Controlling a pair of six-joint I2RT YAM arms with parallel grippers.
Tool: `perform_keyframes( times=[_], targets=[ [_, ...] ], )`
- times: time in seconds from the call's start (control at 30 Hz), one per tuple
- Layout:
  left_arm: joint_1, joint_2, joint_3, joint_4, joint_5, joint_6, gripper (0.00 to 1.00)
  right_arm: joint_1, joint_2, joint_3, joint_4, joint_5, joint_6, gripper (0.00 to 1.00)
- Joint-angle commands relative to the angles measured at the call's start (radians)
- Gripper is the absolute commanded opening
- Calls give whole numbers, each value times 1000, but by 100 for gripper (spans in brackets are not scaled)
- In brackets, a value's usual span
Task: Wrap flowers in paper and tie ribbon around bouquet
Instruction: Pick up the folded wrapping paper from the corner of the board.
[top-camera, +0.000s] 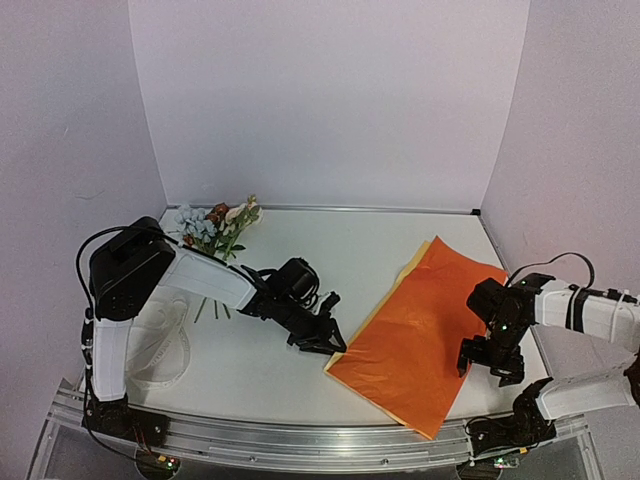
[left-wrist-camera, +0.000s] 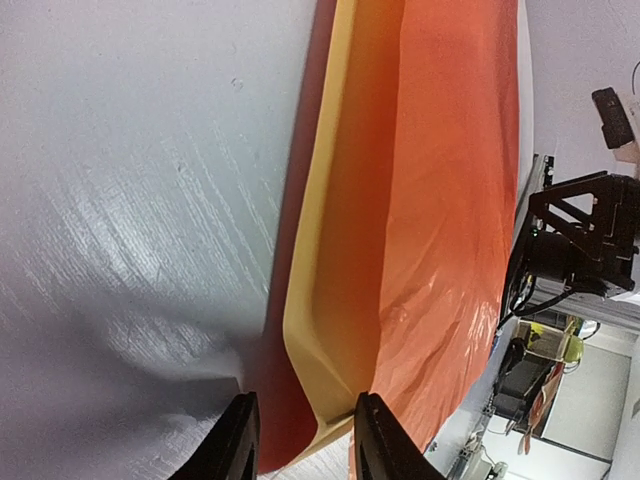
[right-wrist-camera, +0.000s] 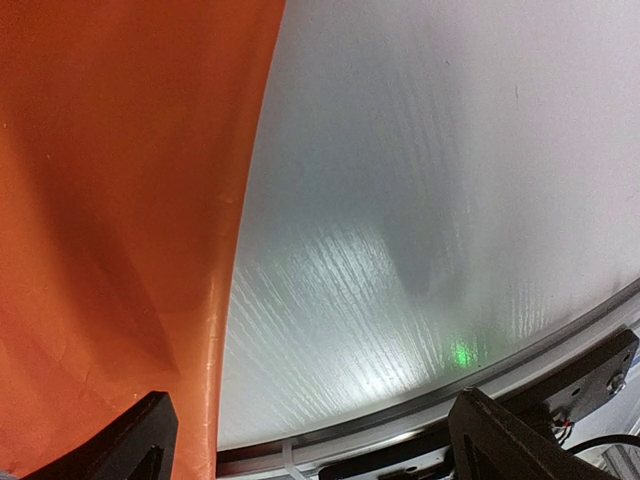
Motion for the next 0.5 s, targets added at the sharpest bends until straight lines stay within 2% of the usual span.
perform_keyframes(
  times=[0.0,0.2,0.33,0.47],
  targets=[
    [-5,22,55,1,24,-25,33,-3,8,-10,10,21,16,97],
    [-4,38,70,6,46,-53,20,-3,27,-15,39,-1,20,97],
    [-4,37,80,-8,47,-69,2,-2,18,-5,51,-26,-19,97],
    [-2,14,75,-24,45,-85,0,50,-31,52,-5,30,-122,98]
  ],
)
